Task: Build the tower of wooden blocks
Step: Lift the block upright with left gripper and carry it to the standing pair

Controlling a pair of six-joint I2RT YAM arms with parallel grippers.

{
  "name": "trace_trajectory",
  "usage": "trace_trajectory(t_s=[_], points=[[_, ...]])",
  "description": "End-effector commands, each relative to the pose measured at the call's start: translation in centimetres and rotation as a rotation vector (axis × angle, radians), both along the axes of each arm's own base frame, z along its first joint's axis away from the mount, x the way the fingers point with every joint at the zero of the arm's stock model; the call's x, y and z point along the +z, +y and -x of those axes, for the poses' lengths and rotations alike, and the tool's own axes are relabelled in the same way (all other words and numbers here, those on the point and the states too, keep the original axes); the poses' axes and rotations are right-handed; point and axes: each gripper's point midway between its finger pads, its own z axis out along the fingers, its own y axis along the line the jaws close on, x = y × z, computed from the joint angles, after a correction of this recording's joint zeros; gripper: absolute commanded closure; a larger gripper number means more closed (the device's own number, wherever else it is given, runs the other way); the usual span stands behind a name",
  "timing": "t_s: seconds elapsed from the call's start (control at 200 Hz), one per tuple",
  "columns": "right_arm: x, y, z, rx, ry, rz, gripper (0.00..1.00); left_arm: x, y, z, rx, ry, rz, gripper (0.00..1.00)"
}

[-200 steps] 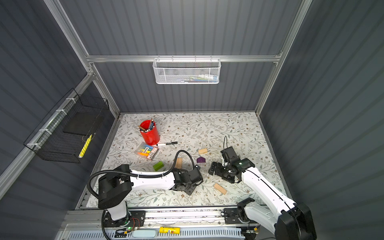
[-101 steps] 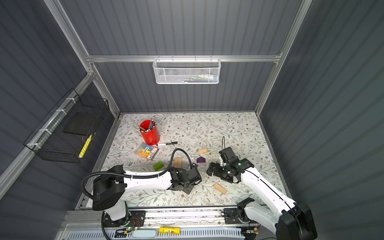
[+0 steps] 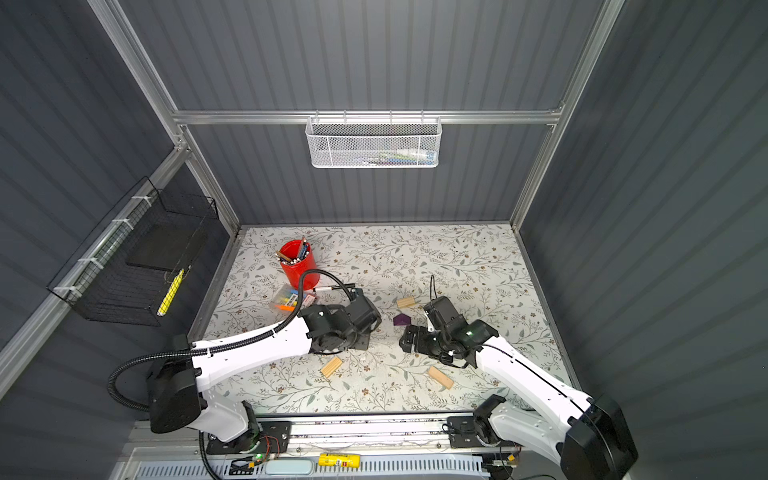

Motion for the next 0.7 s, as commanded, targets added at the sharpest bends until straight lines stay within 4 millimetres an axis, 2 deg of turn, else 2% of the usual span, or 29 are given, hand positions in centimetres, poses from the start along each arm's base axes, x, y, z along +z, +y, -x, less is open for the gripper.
trace_trajectory(t_s=[0.0,0.305,0.69], points=[[1.1,1.6,-2.1,-0.051,-0.062,-0.038,0.01,0.1,1.5,-1.7,0.088,0.021,-0.016,0.82],[0.0,1.9,-3.3,-0.071,-0.064,0.008,0.01,-3.5,1.9,-4.8,0.178,0.092,-0.023,0.85],[0.7,1.4,-4.0,-0.080,-0.085,0.027,0.01,-6.4,2.1,-6.2,0.190,0.145,-0.059,0.87]])
